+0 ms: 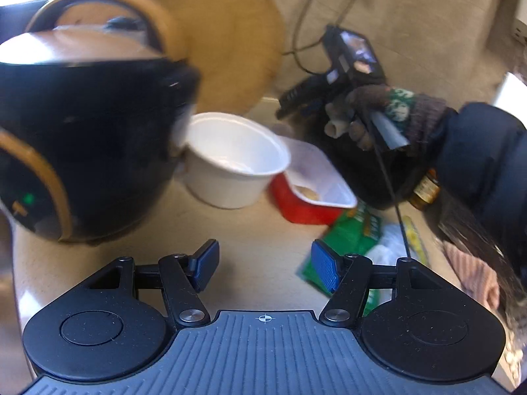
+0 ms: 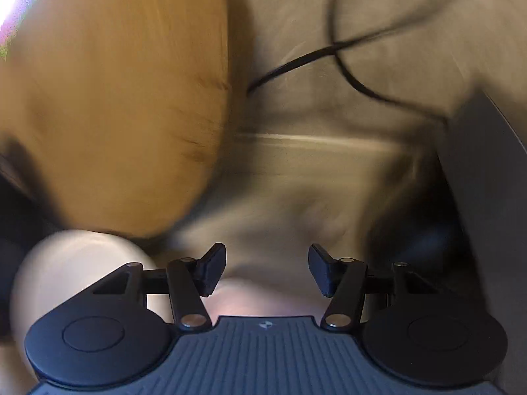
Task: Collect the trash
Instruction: 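Move the right tool to the garlic bulb behind the rice cooker and grasp it, then lift the garlic bulb with the right tool toward the left tool, then close the left tool on the garlic bulb while the right tool releases it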
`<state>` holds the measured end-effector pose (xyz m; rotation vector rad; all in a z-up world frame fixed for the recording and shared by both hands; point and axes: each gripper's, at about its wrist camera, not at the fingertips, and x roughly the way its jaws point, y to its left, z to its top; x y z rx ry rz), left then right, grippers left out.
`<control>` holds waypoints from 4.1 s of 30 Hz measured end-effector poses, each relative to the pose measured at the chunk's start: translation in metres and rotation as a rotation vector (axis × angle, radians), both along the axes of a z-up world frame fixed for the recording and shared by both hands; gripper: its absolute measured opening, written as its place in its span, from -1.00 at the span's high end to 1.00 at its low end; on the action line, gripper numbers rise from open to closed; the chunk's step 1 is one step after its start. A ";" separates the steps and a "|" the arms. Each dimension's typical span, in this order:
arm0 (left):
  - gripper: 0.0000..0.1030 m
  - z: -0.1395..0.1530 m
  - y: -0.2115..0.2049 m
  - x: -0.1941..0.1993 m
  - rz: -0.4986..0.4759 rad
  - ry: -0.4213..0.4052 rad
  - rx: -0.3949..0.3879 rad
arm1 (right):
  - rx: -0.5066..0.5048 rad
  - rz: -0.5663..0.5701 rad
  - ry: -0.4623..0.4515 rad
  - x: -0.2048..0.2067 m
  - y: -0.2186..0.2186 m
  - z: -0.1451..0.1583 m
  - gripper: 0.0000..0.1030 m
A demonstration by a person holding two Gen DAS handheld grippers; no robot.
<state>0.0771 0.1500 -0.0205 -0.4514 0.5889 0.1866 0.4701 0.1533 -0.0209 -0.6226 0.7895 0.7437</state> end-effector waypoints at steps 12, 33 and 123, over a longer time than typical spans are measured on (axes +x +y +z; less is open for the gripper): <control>-0.31 -0.023 0.013 0.002 0.082 0.044 -0.073 | -0.187 0.017 -0.113 0.041 0.037 -0.054 0.23; -0.31 -0.027 0.005 0.039 -0.091 0.013 -0.193 | 0.192 -0.035 0.259 -0.073 -0.117 0.015 0.89; 0.11 -0.057 -0.116 0.060 -0.621 0.174 0.290 | 0.377 -0.566 -0.101 -0.304 -0.335 -0.050 -0.71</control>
